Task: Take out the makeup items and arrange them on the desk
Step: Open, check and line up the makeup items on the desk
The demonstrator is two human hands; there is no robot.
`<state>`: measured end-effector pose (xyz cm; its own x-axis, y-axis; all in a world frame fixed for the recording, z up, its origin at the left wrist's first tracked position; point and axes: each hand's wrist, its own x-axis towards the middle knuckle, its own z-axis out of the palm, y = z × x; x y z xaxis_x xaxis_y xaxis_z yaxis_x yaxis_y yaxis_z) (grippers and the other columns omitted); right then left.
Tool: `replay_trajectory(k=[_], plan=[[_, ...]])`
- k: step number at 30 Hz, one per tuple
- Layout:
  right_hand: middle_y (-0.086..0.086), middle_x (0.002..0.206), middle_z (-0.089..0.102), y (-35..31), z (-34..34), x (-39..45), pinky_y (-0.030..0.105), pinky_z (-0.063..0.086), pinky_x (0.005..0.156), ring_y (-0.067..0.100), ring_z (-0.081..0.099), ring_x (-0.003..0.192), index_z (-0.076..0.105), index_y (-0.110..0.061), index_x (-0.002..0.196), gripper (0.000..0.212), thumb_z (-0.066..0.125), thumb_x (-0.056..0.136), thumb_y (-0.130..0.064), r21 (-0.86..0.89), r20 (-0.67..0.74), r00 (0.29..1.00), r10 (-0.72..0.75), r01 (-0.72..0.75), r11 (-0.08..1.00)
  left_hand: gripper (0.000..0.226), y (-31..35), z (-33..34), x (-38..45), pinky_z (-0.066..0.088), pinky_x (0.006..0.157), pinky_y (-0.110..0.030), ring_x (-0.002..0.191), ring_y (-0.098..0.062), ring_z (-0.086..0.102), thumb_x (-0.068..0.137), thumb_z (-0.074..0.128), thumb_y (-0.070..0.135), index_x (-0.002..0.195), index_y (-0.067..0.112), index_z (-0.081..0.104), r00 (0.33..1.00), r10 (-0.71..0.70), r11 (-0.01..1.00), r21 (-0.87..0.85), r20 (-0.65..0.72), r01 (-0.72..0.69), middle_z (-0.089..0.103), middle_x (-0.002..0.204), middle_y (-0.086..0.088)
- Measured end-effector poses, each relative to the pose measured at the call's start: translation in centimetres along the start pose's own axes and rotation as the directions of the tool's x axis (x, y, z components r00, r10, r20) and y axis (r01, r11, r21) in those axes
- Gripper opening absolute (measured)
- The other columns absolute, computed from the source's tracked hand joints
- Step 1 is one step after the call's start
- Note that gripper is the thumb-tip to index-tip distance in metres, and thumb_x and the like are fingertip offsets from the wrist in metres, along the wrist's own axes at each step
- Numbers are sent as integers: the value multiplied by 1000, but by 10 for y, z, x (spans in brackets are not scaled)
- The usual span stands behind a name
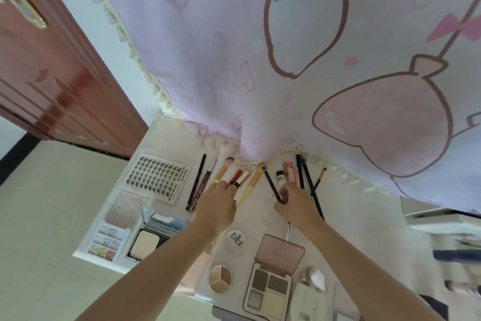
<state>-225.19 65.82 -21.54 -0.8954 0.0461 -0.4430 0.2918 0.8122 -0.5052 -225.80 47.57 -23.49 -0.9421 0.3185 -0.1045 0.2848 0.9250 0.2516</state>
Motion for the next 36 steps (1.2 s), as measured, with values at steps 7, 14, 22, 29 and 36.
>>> replay_trajectory(k=[7, 14, 22, 29, 36], plan=[[-10, 64, 58, 8, -70, -53, 7, 44, 56, 1, 56, 57, 54, -19, 71, 21, 60, 84, -4, 138, -94, 974, -205, 216, 967, 36, 50, -31, 22, 55, 58, -25, 68, -17, 69, 57, 81, 33, 85, 14, 69, 852, 443, 891, 35, -278, -452, 69, 80, -1], [-10, 54, 59, 32, -121, -108, 11, 42, 42, 1, 52, 37, 57, -29, 73, 35, 53, 86, 2, 354, -311, 936, -167, 277, 893, 28, 96, -54, 26, 47, 41, -12, 46, -4, 58, 77, 43, 25, 74, 18, 69, 712, 592, 783, 61, -377, -619, 63, 59, 8], [-6, 60, 61, 41, -128, -139, 18, 42, 45, 10, 53, 43, 43, -20, 77, 27, 38, 93, 1, 335, -382, 905, -188, 325, 884, 18, 151, -85, 20, 44, 40, -16, 46, -6, 55, 94, 29, 25, 89, 21, 46, 511, 736, 621, 142, -443, -771, 59, 58, 9], [-11, 55, 57, 47, -136, -151, 8, 37, 46, 2, 48, 35, 45, -24, 68, 31, 39, 95, -10, 145, -314, 926, -209, 264, 954, 41, 154, -84, 19, 32, 29, -15, 34, -7, 46, 100, 3, 34, 82, 25, 39, 505, 764, 618, 233, -401, -751, 50, 46, 8], [-8, 59, 57, 59, -120, -148, 9, 38, 49, 0, 48, 37, 45, -27, 69, 31, 39, 95, -13, 147, -229, 960, -159, 195, 970, 25, 155, -75, 11, 49, 47, -22, 55, -9, 58, 93, 35, 31, 90, 21, 58, 613, 773, 629, 80, -162, -773, 60, 66, 6]])
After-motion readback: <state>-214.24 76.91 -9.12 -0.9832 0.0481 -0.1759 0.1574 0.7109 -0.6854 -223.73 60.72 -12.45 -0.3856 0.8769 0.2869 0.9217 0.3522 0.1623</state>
